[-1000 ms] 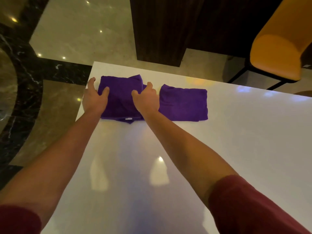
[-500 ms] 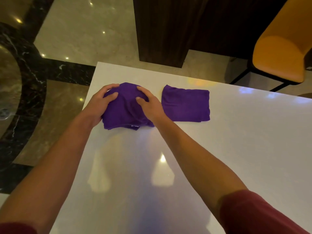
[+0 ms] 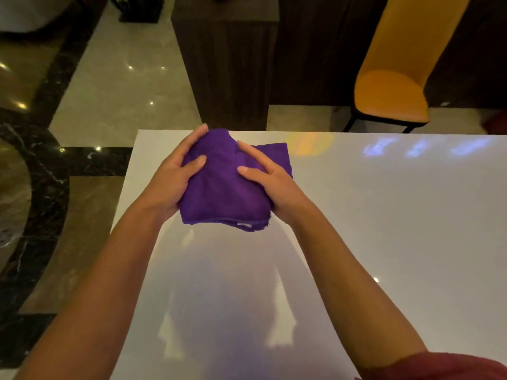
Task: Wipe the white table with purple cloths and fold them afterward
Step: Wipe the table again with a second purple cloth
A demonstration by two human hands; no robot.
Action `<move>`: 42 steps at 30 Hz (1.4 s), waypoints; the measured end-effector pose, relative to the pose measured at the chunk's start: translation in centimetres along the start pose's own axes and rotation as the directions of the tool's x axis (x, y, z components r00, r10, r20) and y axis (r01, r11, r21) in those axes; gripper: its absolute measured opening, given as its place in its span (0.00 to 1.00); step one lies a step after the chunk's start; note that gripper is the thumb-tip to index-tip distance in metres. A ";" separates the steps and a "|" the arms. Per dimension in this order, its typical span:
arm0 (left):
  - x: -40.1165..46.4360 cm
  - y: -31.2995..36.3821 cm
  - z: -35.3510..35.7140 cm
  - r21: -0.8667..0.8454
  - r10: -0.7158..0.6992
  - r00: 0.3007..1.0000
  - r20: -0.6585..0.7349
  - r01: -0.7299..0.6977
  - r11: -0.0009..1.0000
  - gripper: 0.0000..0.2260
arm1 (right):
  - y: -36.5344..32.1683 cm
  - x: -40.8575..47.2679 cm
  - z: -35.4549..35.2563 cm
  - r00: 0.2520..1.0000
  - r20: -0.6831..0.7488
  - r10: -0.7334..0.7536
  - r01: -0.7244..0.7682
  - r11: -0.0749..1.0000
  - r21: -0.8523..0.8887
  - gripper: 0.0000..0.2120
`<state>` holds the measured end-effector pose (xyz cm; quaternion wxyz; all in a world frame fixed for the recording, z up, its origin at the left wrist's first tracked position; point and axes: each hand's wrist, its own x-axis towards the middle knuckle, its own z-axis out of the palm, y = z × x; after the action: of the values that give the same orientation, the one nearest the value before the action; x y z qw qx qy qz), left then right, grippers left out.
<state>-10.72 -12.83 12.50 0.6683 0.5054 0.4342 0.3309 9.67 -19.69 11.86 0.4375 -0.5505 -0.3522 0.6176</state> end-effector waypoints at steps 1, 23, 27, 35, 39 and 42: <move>-0.6 0.1 0.9 -0.008 0.000 1.000 0.020 0.001 1.000 0.20 | 0.0 -1.5 -0.8 1.000 0.017 -0.020 0.021 0.999 -0.043 0.20; -14.1 -8.2 28.5 0.594 0.117 0.992 -0.047 -0.067 0.802 0.43 | 6.7 -20.1 -20.4 0.949 0.086 -0.303 0.290 0.731 -0.618 0.46; -15.2 -10.0 31.2 0.721 0.141 0.990 -0.030 -0.076 0.689 0.50 | 8.0 -22.8 -22.2 0.953 0.103 -0.283 0.266 0.626 -0.733 0.51; -16.5 -14.3 37.9 0.854 0.131 0.991 0.003 -0.071 0.516 0.54 | 10.8 -27.7 -28.4 0.964 0.014 -0.267 0.113 0.361 -0.926 0.54; -16.1 -16.8 42.5 0.858 0.068 0.998 0.015 -0.048 0.512 0.54 | 12.3 -28.5 -33.2 0.977 -0.013 -0.213 0.048 0.278 -0.959 0.55; -15.0 -18.4 44.5 0.856 -0.001 1.000 -0.003 0.003 0.517 0.55 | 13.5 -27.8 -35.7 0.988 -0.011 -0.155 0.029 0.255 -0.966 0.55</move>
<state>24.00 -48.35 3.44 0.3337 0.7677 0.5419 0.0746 43.18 -52.11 4.60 0.0656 -0.7125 -0.6629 0.2204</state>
